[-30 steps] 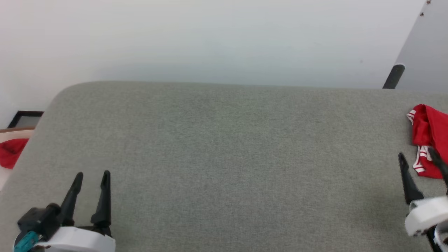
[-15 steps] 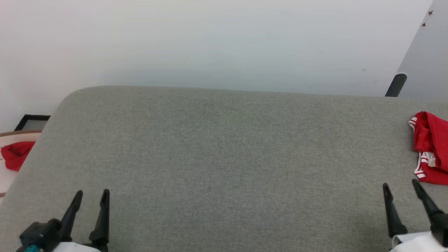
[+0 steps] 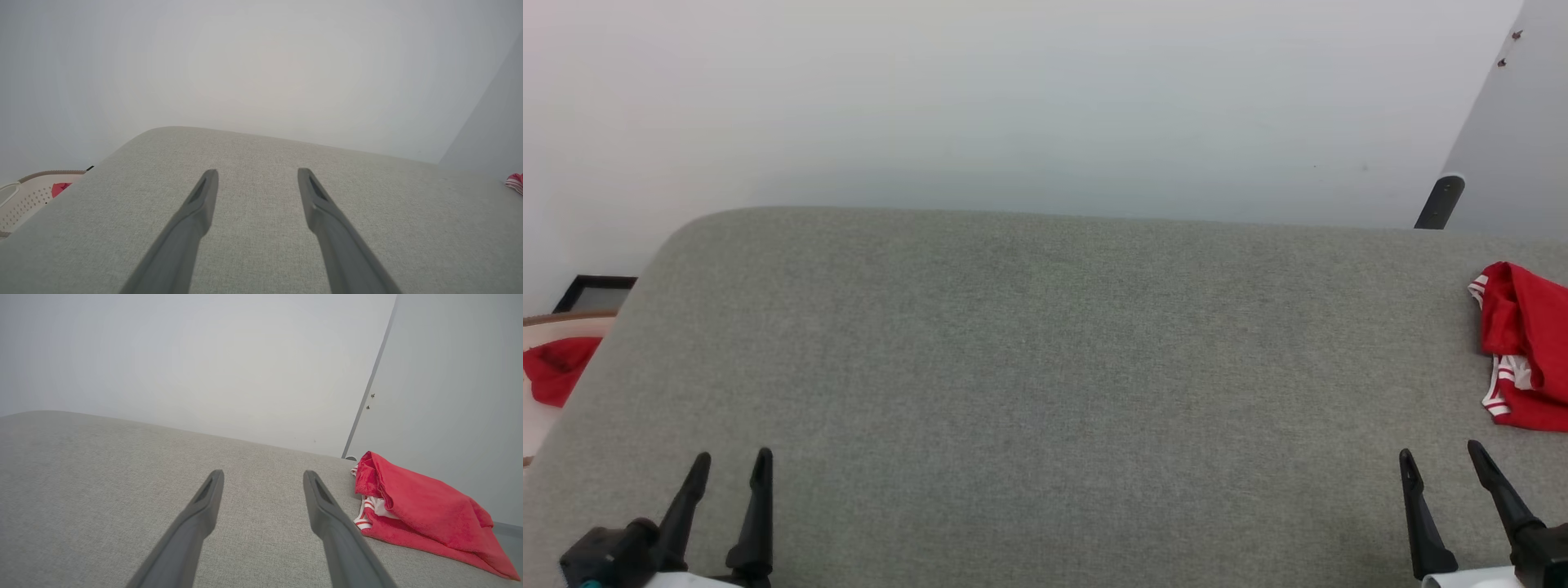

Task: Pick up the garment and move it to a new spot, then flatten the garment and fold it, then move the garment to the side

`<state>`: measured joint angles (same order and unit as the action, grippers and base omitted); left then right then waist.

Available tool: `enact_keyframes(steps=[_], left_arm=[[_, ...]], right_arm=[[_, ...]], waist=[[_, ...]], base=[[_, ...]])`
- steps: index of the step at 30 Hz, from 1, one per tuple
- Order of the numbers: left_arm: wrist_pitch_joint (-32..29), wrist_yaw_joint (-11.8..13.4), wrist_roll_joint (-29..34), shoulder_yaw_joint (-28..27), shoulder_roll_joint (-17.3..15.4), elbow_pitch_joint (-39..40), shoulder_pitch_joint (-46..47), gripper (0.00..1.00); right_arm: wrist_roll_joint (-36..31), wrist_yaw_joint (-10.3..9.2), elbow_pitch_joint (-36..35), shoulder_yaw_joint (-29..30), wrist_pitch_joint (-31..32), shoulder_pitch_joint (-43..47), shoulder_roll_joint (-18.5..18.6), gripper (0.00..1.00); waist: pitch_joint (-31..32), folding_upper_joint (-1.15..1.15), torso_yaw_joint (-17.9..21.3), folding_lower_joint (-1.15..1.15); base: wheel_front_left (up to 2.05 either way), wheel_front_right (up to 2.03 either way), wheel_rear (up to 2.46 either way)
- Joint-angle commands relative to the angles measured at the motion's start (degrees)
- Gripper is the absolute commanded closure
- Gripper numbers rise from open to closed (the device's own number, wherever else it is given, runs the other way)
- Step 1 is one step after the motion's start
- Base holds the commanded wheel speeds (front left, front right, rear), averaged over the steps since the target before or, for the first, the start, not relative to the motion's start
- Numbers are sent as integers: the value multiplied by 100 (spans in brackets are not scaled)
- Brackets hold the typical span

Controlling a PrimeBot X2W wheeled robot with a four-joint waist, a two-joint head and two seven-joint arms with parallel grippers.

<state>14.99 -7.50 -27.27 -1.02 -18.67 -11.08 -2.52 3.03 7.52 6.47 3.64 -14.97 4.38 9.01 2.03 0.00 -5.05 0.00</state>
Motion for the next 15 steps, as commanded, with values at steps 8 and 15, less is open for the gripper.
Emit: enact_keyframes(steps=[8, 15], left_arm=[[-22, 0, 120, 124, 9, -92, -43, 100], [-201, -1, -387, 99, 200, -180, -20, 100]], right_arm=[[2, 0, 71, -23, 13, 96, -79, 100], [662, 0, 252, 35, 226, -5, -143, 100]], waist=[[11, 0, -23, 0], [1, 0, 0, 0]], base=[[0, 0, 0], [0, 0, 0]])
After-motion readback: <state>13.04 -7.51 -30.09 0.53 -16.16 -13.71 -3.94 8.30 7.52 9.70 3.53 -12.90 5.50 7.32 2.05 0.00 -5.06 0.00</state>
